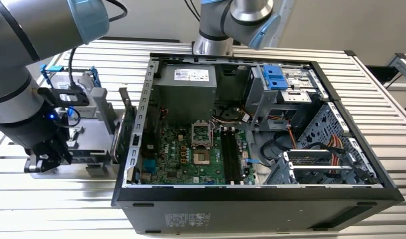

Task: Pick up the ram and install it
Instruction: 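Pick up the ram and move it above insertion slot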

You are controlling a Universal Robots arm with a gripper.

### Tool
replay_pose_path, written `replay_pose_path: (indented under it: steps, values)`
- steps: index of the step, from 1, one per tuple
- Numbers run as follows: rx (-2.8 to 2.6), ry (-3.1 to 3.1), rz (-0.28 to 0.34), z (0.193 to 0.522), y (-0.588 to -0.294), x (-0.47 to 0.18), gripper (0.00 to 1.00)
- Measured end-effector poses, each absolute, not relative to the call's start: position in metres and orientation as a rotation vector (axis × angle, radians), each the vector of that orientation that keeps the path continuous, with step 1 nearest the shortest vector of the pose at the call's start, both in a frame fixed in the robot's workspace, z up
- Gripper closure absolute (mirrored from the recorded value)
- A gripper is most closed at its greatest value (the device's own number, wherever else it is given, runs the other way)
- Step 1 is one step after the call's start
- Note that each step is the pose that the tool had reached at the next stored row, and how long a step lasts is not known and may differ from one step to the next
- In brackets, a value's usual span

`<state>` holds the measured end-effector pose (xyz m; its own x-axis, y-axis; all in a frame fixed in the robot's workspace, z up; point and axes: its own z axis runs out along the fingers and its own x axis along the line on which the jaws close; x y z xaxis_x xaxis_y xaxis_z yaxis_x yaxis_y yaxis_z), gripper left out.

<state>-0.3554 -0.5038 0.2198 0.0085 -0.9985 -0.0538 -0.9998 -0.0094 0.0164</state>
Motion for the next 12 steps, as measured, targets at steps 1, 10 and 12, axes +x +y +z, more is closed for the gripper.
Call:
replay_pose_path:
  steps: [1, 10, 12]
  values:
    - [-2.207, 2.194, 0.08, 0.2204, -0.5039, -0.3554, 1.0]
    - [-2.158, 2.222, 0.101, 0.2276, -0.504, -0.3554, 1.0]
    - [-2.149, 2.227, 0.103, 0.2296, -0.504, -0.3554, 1.0]
